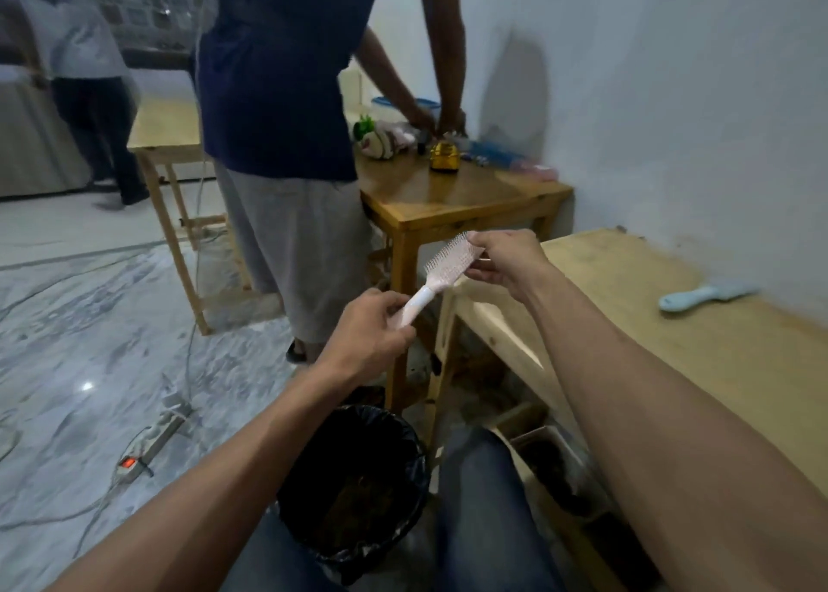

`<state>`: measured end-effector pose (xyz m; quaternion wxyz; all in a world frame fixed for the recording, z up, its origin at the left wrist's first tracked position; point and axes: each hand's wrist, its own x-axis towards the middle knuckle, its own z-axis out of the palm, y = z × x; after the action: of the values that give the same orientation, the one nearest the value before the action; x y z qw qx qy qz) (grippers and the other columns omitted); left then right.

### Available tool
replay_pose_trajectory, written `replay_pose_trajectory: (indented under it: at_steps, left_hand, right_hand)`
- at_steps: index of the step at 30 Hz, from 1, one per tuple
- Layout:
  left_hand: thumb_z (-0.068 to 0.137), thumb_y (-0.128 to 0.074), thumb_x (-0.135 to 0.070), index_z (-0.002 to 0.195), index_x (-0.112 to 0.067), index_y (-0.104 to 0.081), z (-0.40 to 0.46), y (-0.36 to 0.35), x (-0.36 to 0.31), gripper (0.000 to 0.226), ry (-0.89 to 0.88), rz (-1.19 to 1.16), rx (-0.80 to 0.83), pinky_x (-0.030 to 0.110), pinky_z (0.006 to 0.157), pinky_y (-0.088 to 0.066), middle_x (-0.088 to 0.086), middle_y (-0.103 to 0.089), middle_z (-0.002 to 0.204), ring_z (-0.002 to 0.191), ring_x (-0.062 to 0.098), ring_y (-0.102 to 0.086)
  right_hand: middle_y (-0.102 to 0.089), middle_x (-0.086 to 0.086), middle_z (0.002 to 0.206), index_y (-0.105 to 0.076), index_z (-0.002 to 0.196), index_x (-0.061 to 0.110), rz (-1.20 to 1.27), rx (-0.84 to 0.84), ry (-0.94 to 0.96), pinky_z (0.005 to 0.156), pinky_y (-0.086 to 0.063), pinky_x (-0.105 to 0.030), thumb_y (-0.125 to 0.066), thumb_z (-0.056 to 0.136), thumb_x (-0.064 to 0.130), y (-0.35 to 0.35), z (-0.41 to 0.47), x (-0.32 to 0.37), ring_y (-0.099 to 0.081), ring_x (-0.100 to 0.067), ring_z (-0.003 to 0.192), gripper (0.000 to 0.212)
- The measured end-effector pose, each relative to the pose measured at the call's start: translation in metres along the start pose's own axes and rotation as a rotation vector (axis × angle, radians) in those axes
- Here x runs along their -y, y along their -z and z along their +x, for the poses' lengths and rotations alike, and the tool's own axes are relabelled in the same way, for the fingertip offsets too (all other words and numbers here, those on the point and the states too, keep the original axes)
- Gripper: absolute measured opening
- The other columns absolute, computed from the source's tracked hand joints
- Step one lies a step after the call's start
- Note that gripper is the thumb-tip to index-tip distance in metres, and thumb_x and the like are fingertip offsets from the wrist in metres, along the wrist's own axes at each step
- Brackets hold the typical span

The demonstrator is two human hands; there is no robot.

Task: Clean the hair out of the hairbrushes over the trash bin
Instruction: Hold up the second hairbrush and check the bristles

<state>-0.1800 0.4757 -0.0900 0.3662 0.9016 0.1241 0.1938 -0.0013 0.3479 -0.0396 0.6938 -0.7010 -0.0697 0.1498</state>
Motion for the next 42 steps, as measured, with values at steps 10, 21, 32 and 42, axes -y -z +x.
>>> replay_pose_trajectory:
  at_steps: [10, 21, 32, 42]
  left_hand:
    - [0.092, -0.071, -0.025, 0.126, -0.008, -0.069, 0.047, -0.104, -0.12, 0.038, -0.252, -0.064, 0.107, 0.044, 0.083, -0.052, 0.01, -0.064, 0.107, 0.092, 0.026, -0.06]
    - [0.083, -0.074, -0.021, 0.088, -0.006, -0.076, 0.058, -0.221, -0.212, 0.016, -0.429, -0.11, 0.267, 0.029, 0.059, -0.03, 0.006, -0.069, 0.081, 0.069, 0.023, -0.055]
    - [0.093, -0.058, -0.014, 0.086, -0.003, -0.071, 0.077, -0.29, -0.241, 0.019, -0.446, -0.092, 0.403, 0.03, 0.063, -0.044, 0.011, -0.066, 0.083, 0.079, 0.023, -0.062]
    - [0.092, -0.057, -0.016, 0.068, -0.01, -0.058, 0.093, -0.304, -0.238, 0.025, -0.447, -0.088, 0.377, 0.035, 0.063, -0.041, 0.007, -0.058, 0.076, 0.082, 0.024, -0.054]
  right_hand:
    - [-0.068, -0.017, 0.081, -0.065, 0.081, 0.0, 0.048, -0.375, 0.053, 0.071, -0.065, -0.035, -0.064, 0.087, -0.003, 0.176, -0.015, 0.035, -0.07, -0.024, 0.068, 0.007]
    - [-0.074, -0.024, 0.092, -0.067, 0.089, -0.01, -0.024, -0.723, -0.034, 0.082, -0.065, -0.041, -0.066, 0.084, -0.001, 0.335, -0.025, 0.009, -0.077, -0.033, 0.078, 0.01]
    - [-0.075, -0.019, 0.099, -0.069, 0.1, -0.008, -0.104, -0.808, -0.157, 0.08, -0.065, -0.045, -0.072, 0.084, 0.004, 0.403, 0.012, -0.02, -0.075, -0.027, 0.078, 0.021]
    - [-0.079, -0.017, 0.082, -0.077, 0.086, -0.009, -0.291, -0.841, -0.11, 0.088, -0.061, -0.051, -0.071, 0.077, 0.011, 0.407, 0.039, -0.027, -0.078, -0.033, 0.087, 0.022]
